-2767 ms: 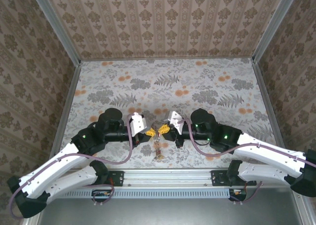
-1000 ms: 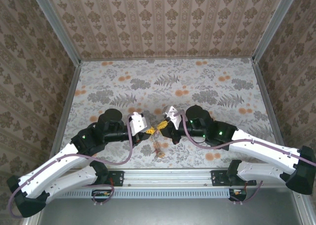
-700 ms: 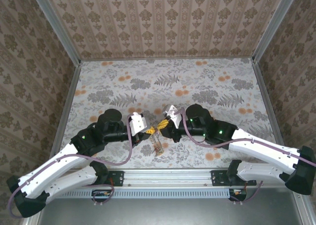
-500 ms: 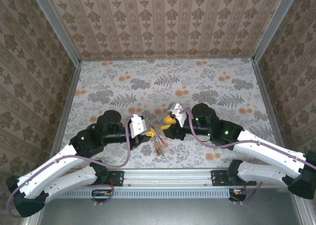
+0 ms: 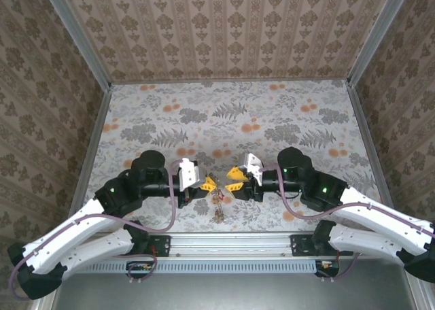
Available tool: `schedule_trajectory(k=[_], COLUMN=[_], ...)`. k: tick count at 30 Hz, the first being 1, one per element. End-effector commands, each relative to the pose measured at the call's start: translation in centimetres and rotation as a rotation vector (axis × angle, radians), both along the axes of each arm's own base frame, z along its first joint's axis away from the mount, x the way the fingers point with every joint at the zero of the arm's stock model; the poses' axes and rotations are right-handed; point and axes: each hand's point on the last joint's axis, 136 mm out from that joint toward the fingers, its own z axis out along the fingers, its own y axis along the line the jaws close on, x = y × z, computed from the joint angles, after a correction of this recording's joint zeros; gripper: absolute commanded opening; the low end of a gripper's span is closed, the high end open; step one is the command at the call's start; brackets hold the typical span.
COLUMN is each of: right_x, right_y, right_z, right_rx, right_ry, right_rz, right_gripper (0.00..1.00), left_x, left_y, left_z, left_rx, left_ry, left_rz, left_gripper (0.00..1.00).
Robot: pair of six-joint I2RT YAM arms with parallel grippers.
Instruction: Put the keys on the keyring
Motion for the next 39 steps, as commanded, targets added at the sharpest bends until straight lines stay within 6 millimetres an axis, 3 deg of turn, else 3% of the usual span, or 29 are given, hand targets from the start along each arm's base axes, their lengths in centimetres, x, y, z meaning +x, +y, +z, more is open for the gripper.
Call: schedule_trajectory(k=[1,11,19,24,27,30,39], right_x=[-1.0,-1.7,-1.4,0.1,1.6,2.5,2.0], right_y=[0.7,2.0,2.1,0.9,0.0,-0.5,-0.4], right_z=[0.5,0.7,0.0,0.3,0.5,0.0,-0.9], right_rx=[0.025,0.054,0.024,-0.031,-0.104,-0.212,-0.371], right_ry=[-0.052,-0.041,-0.049,-0.126,-0.158,-0.152,-0.097], right_rz=[0.084,0.163,0.154,0.044,-0.045,-0.085,-0.024], right_gripper=[0.37,0.33,0.00,0.00,0.00,0.00,0.00], left_x=[-1.1,-1.3,-0.7,1.3,1.9,2.4,2.2], left_y=[-0.3,-0.7,-0.7,-0.4,0.1,0.3,-0.9], left_z=[4.1,4.1,4.0,1.9,1.1,0.6,0.6], left_rx=[-0.120,-0.120,-0.116,0.003,0.076,0.125,0.108], left_ry=[-0.056,-0.049,-0.064,-0.073,-0.084,-0.102,-0.112], left_rz=[-0.065,-0.088,-0.059,0.046,0.086,0.118,0.083], left_gripper=[0.00,0.00,0.00,0.01,0.18,0.22,0.24])
